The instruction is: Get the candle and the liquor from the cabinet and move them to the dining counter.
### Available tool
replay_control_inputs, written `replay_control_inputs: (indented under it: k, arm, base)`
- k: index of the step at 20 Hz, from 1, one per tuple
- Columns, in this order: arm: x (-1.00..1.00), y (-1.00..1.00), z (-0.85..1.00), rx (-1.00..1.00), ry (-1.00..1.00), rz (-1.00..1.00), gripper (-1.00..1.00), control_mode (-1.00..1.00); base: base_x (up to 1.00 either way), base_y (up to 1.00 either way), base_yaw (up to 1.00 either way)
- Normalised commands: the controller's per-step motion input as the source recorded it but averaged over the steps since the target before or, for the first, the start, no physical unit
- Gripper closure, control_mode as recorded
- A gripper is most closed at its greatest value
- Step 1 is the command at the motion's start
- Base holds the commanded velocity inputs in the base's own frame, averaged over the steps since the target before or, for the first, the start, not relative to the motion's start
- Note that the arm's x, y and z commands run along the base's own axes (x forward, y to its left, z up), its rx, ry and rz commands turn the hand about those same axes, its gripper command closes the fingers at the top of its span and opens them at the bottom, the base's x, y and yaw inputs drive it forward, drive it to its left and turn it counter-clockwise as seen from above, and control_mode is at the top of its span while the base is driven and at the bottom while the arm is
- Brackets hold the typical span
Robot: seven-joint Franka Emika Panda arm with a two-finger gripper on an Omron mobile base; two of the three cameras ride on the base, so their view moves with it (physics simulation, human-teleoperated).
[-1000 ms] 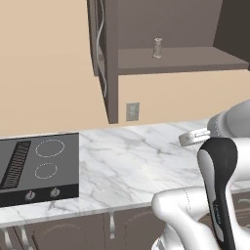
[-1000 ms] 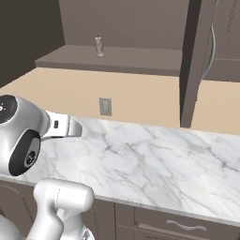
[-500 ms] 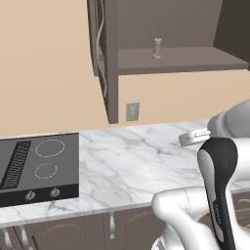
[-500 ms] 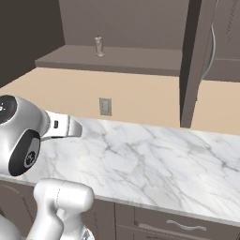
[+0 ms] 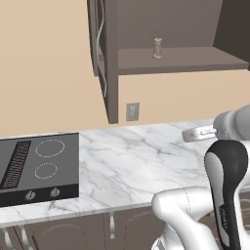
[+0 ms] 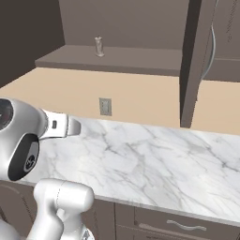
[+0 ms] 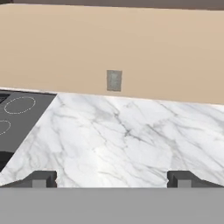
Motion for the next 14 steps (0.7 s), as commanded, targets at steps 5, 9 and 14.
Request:
replay_control_inputs:
  k: [5, 9, 14]
  arm:
    - [0.0, 0.05, 0.49, 0.07, -0.11, -0.03, -1.0, -1.0]
    - [0.02, 0.01, 0.57, 0.01, 0.07, -0.08, -1.0, -1.0]
    - [0.04, 0.0, 0.49, 0.0, 0.09, -0.02, -1.0, -1.0]
  base:
    - [0.0, 0.0, 0.0]
    - [0.0, 0.0, 0.0]
    - [0.0, 0.0, 0.0]
